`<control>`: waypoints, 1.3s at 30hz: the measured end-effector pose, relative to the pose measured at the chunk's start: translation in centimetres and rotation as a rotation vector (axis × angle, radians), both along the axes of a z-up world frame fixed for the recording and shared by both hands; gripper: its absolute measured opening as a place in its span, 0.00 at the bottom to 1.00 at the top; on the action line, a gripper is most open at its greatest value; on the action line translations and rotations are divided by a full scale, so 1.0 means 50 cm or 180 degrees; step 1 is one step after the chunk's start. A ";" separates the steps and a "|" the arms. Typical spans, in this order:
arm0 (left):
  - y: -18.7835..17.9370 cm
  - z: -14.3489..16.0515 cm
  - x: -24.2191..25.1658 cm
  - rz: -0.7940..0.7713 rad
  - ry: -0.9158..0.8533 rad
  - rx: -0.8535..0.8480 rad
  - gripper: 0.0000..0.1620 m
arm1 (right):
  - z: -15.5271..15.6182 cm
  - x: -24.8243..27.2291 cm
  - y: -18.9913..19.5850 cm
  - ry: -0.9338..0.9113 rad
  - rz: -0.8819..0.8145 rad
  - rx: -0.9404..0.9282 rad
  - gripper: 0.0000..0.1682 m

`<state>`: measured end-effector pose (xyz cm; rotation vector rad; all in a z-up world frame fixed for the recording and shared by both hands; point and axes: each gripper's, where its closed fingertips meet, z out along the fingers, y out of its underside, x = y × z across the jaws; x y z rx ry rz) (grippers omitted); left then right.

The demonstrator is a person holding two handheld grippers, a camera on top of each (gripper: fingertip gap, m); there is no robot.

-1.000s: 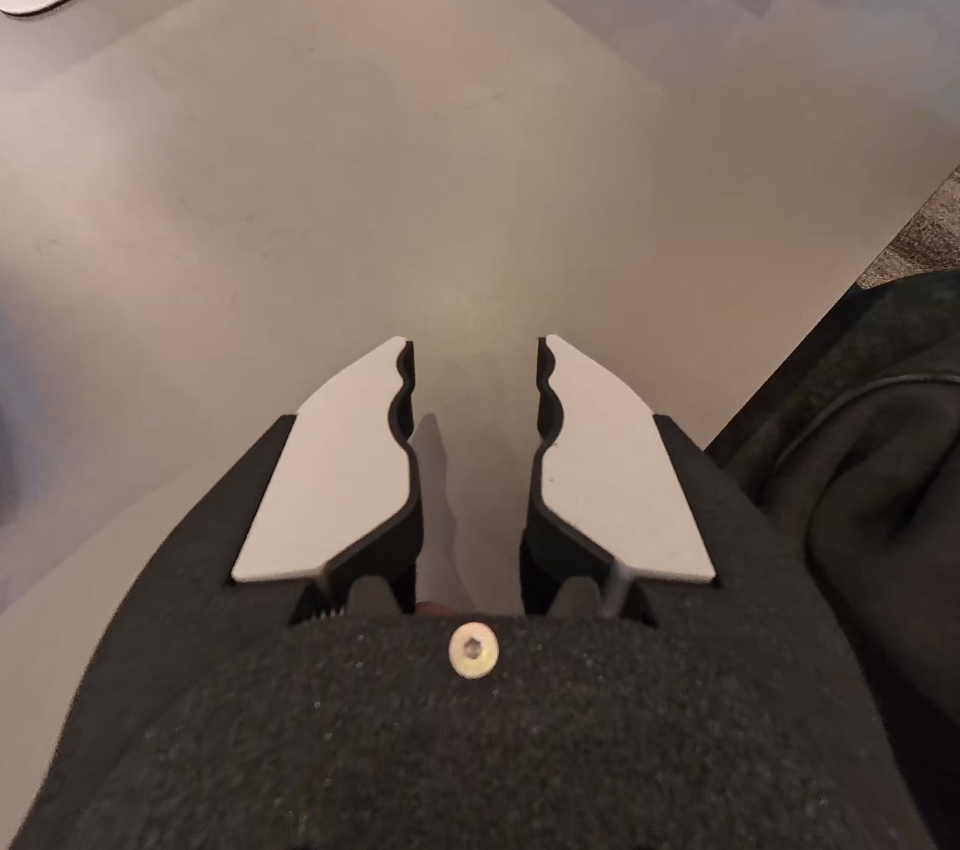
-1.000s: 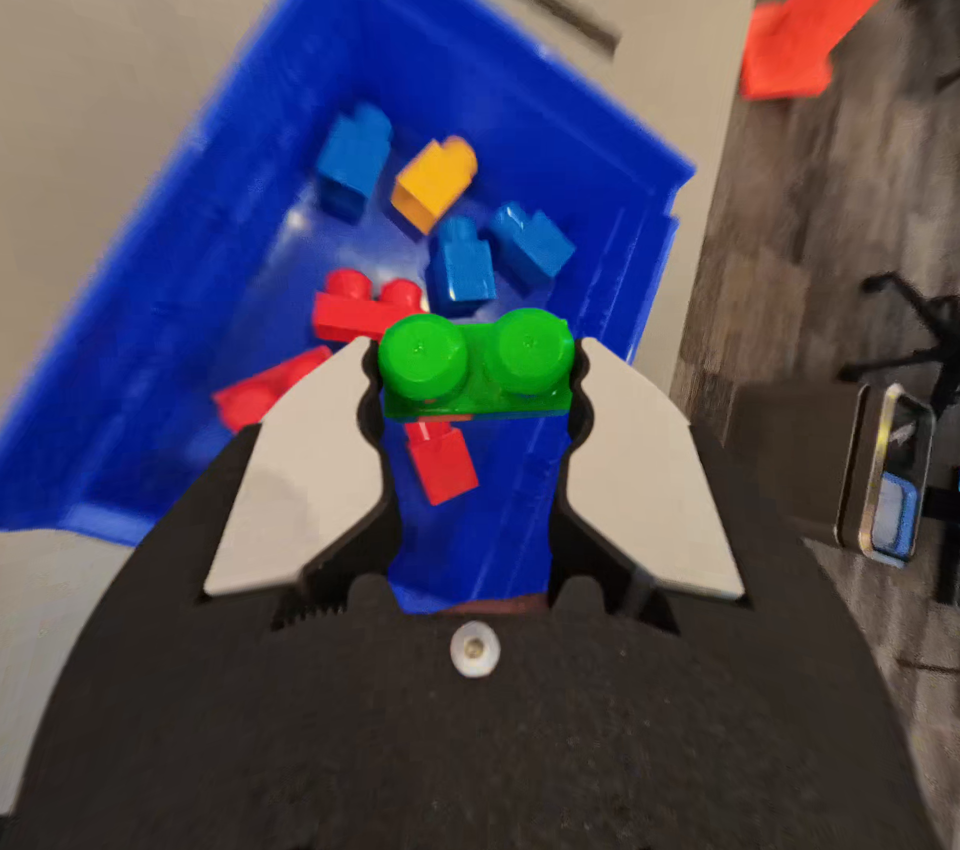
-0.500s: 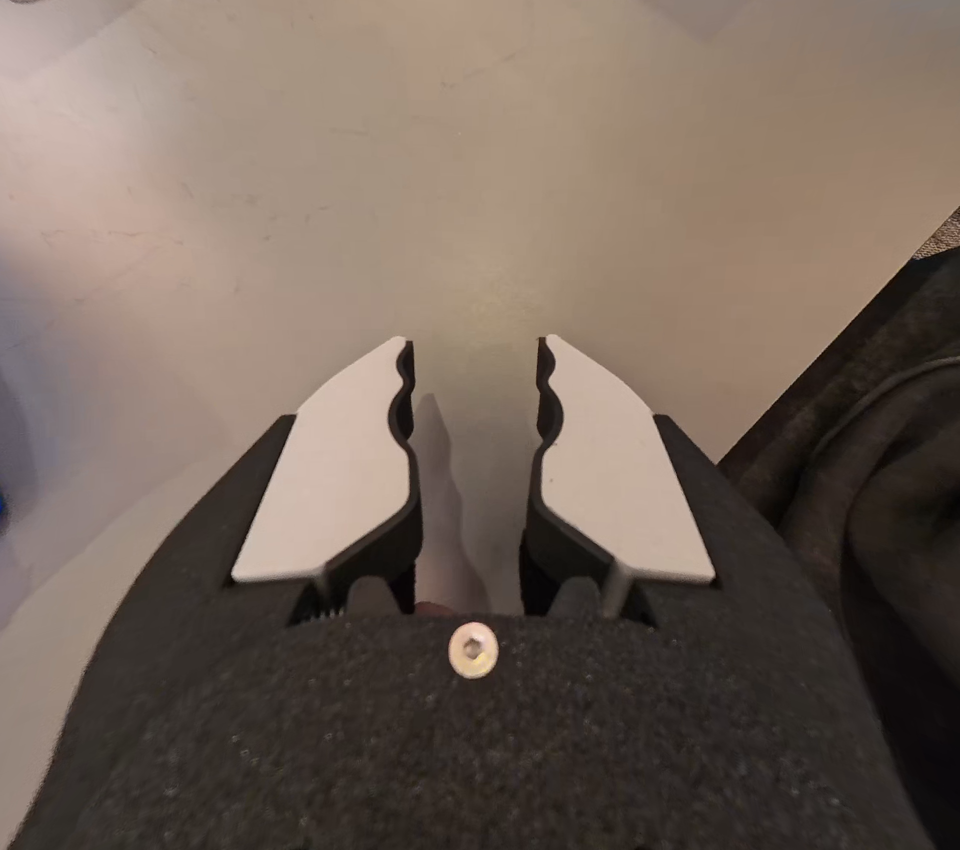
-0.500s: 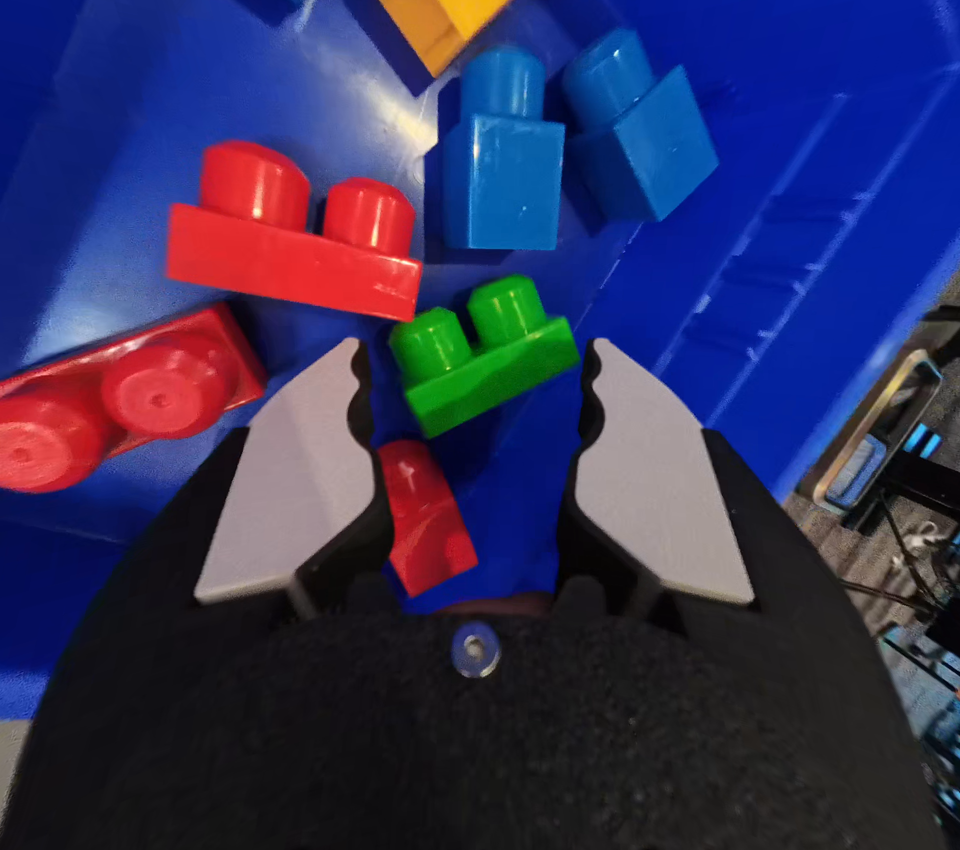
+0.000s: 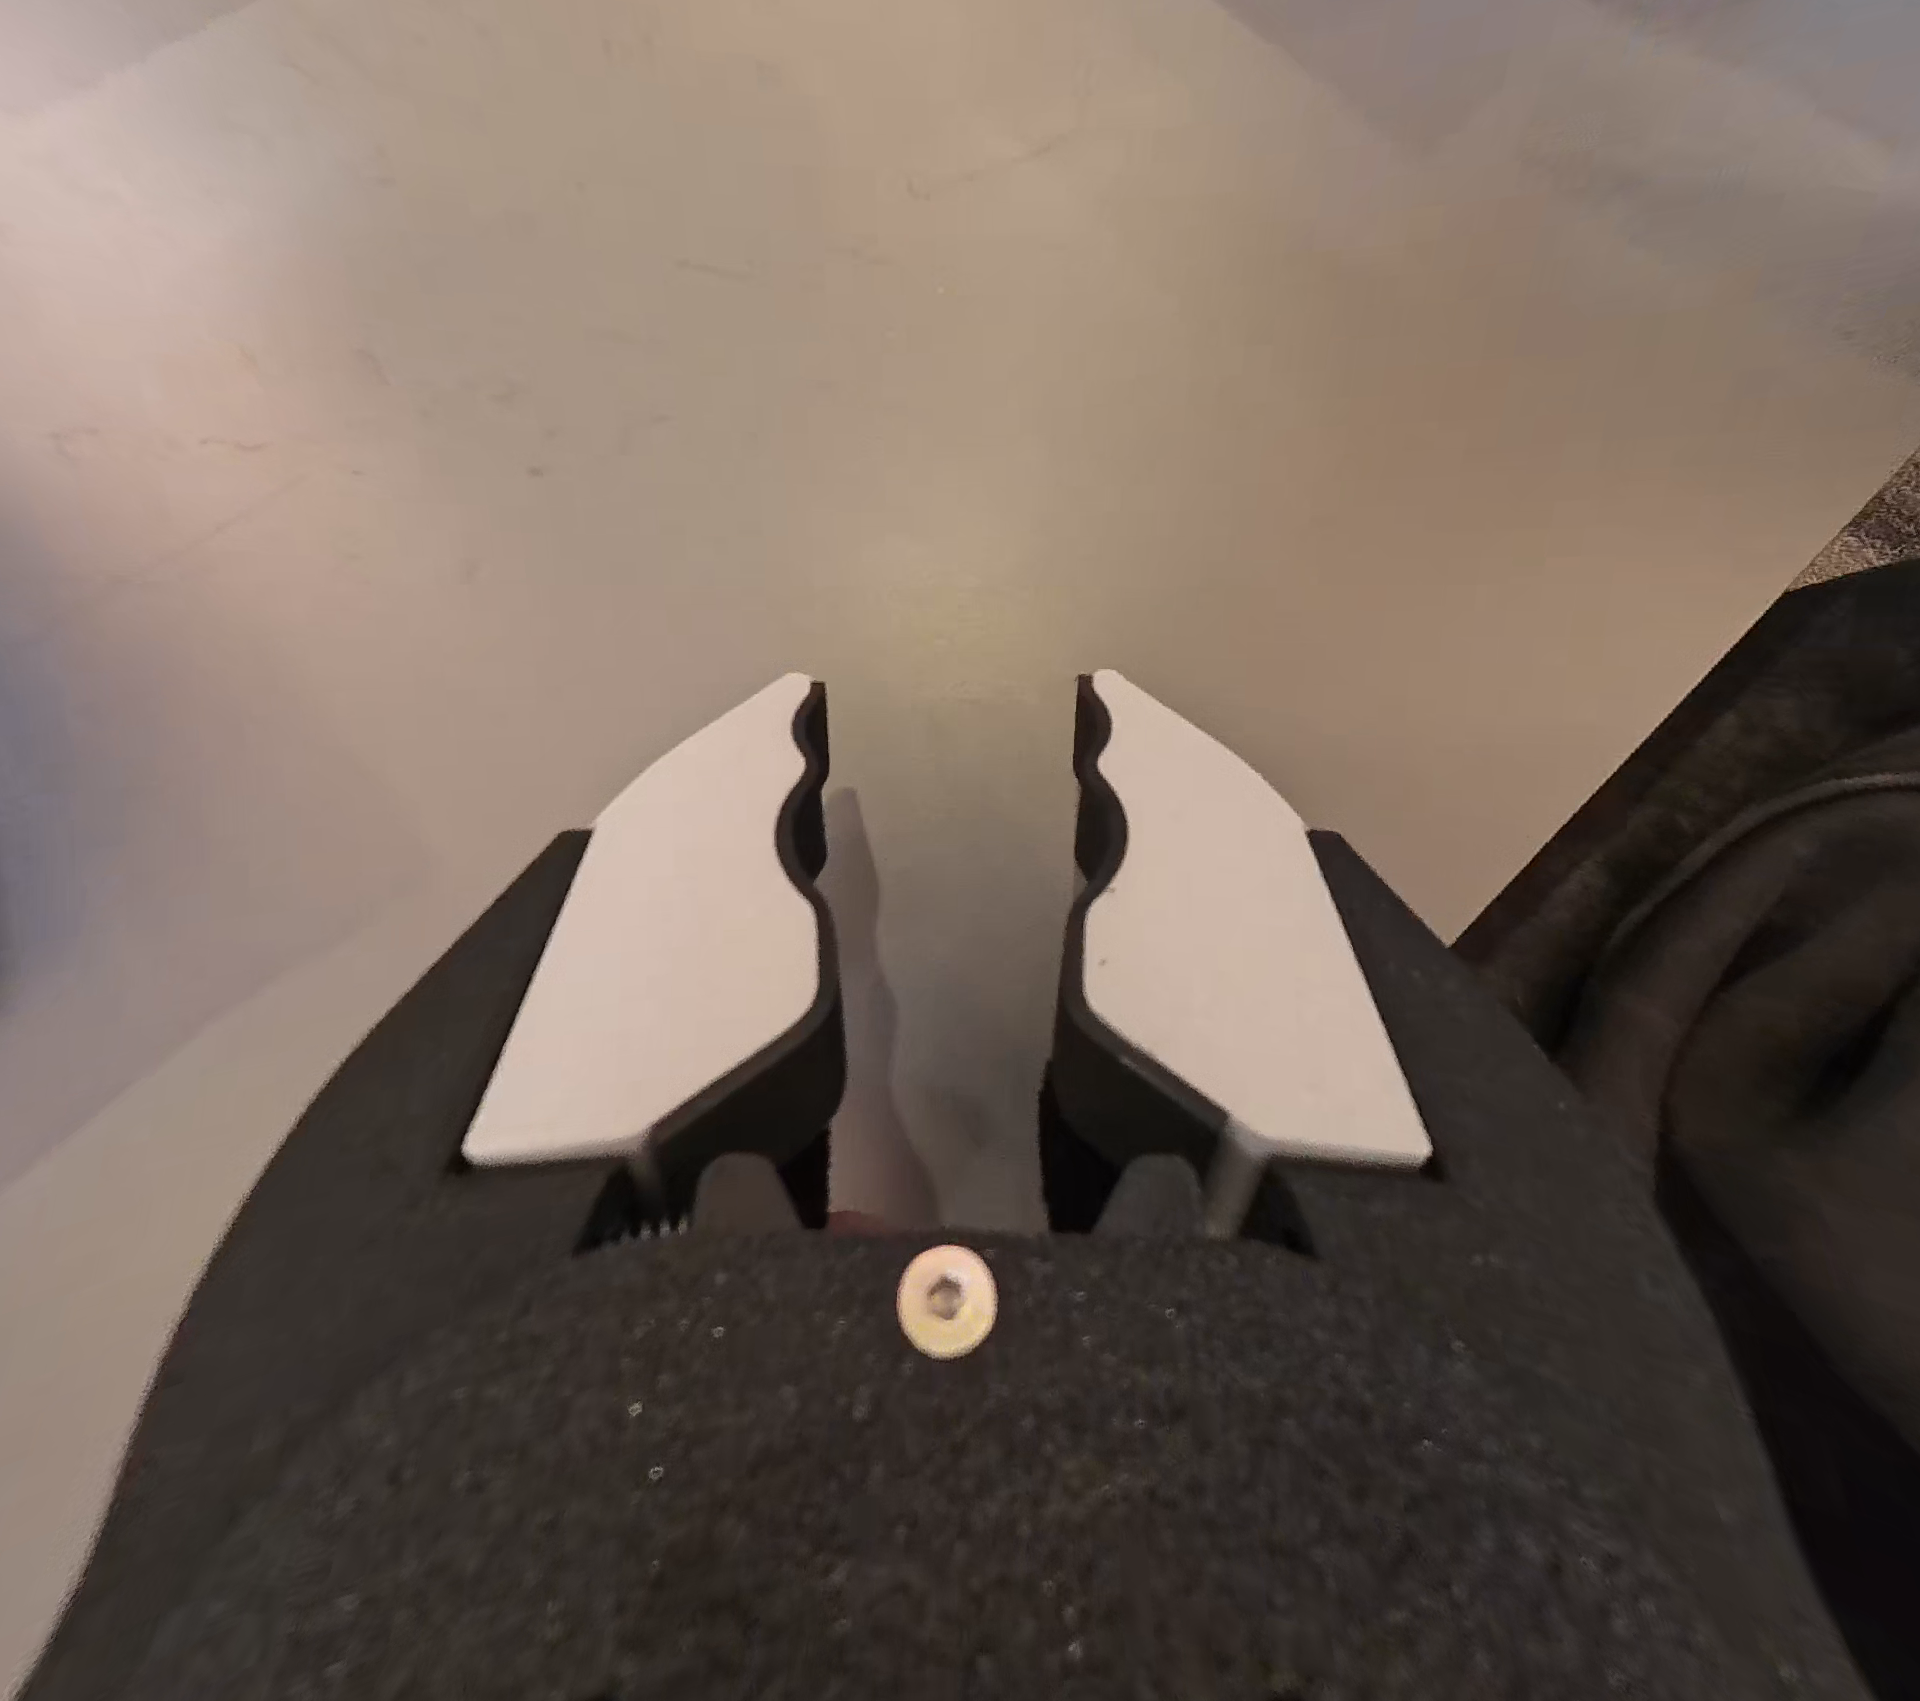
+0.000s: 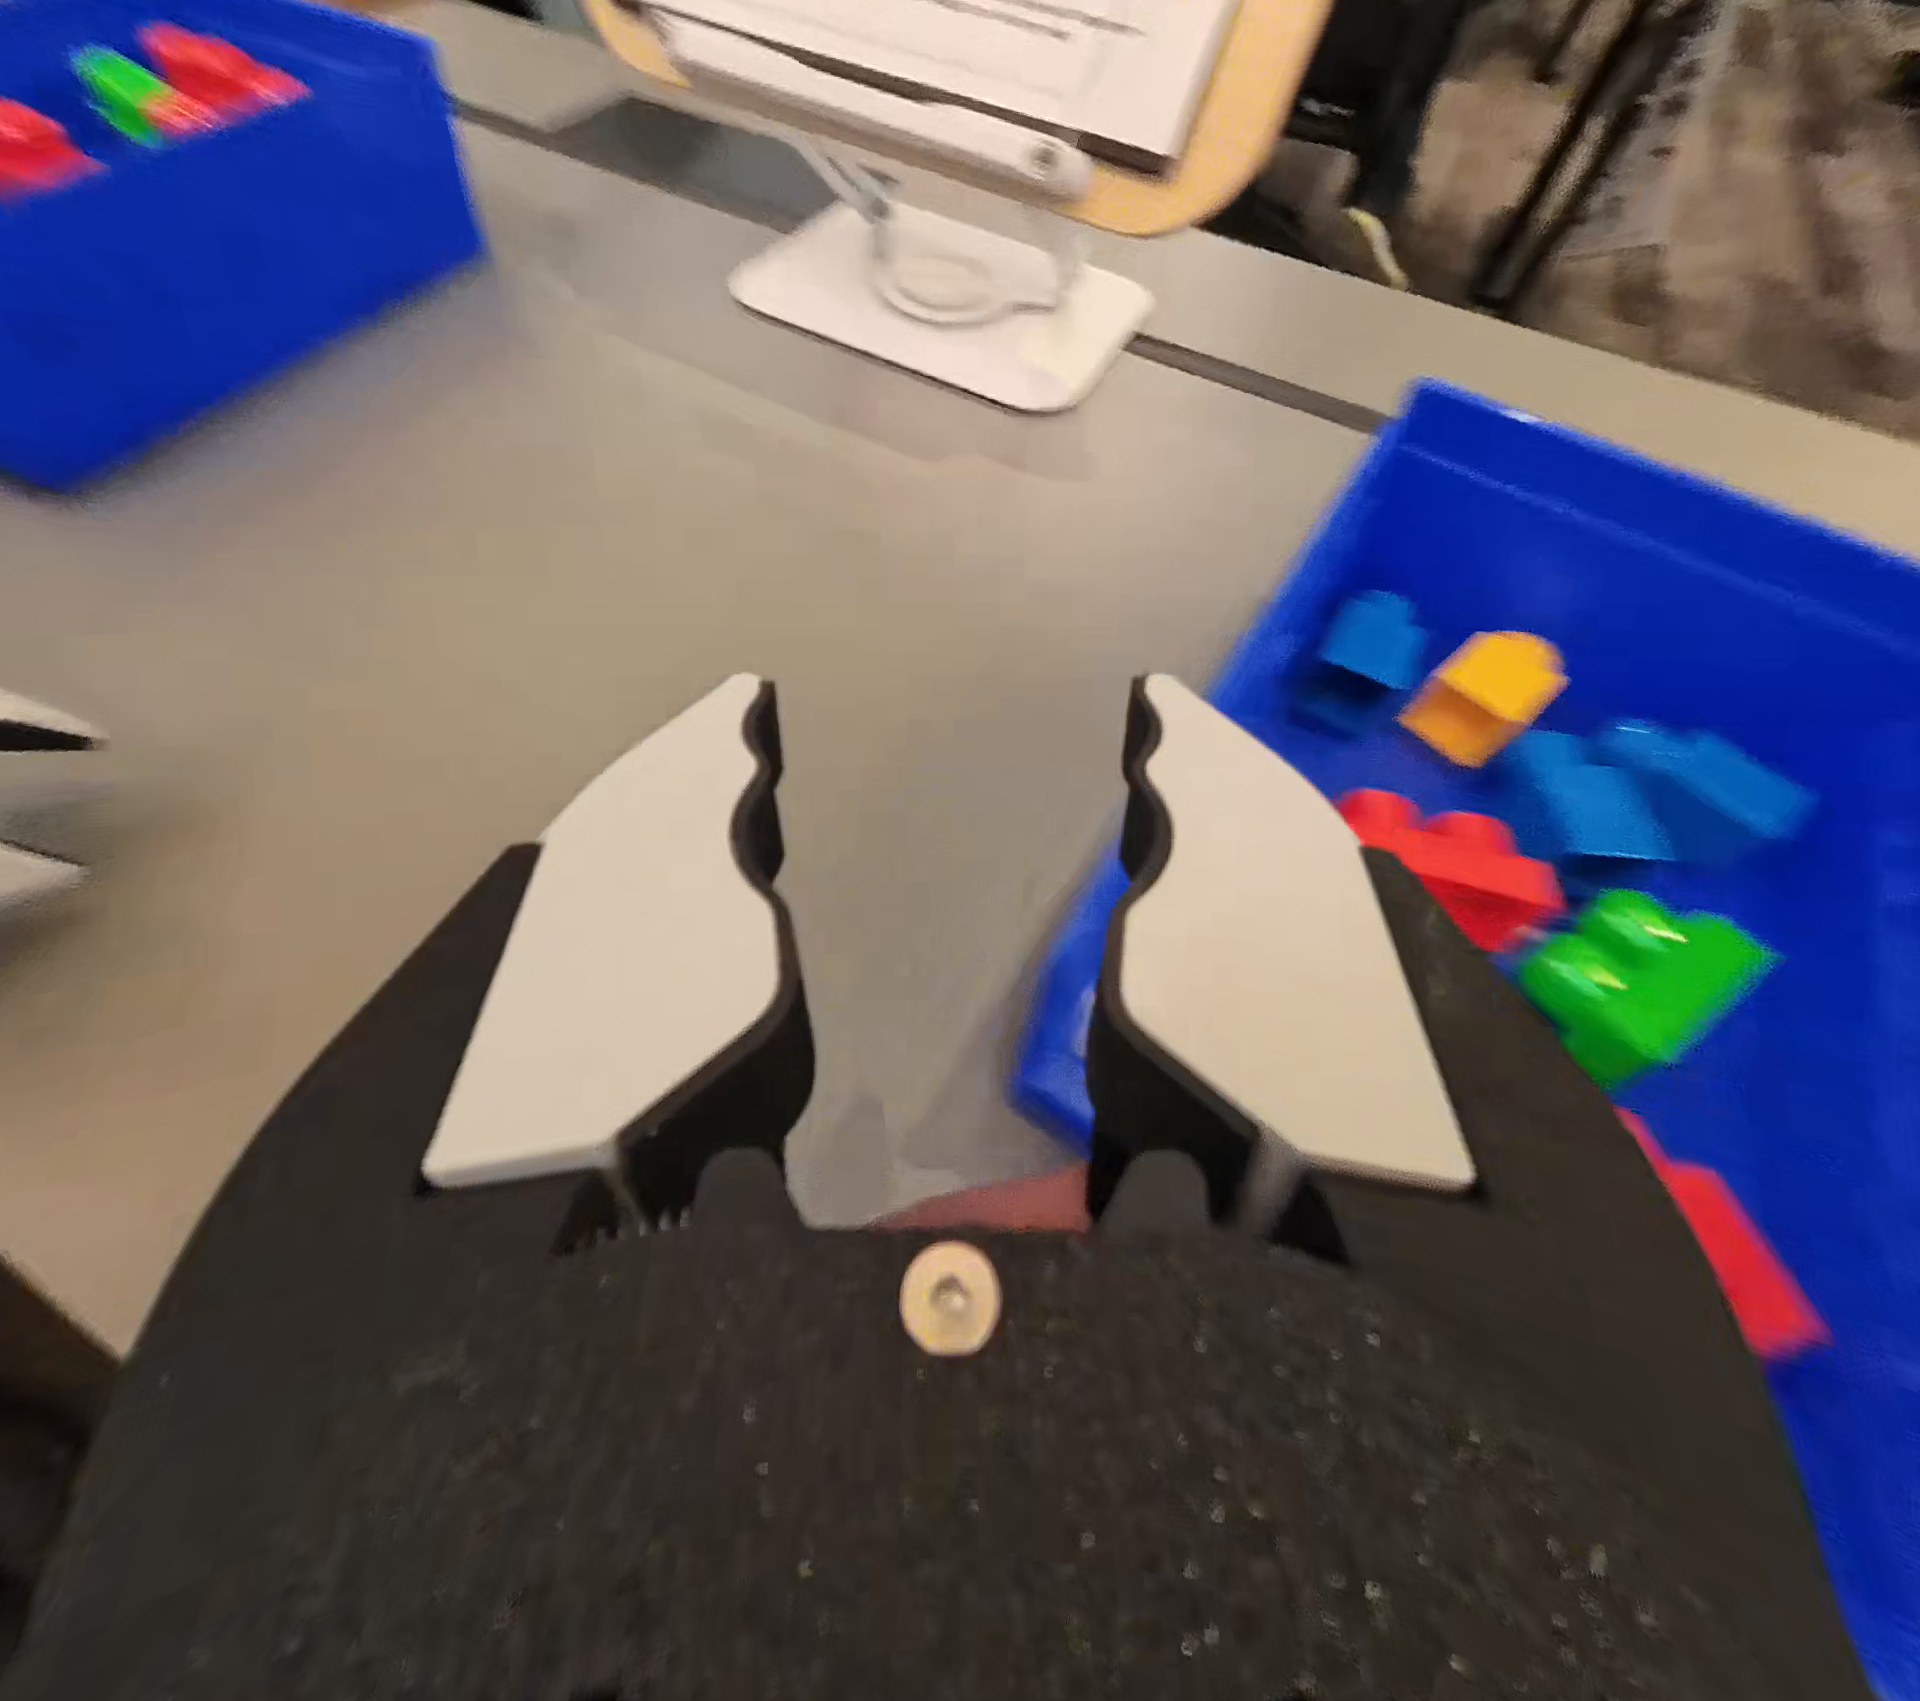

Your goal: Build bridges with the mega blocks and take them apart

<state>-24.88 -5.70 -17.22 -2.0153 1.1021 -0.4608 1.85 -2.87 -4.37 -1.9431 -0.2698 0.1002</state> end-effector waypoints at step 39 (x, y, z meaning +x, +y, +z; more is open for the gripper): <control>0.571 0.105 -0.570 -0.0770 0.2827 -0.0180 0.33 | -0.200 -0.145 -0.026 0.0155 0.0326 -0.0233 0.36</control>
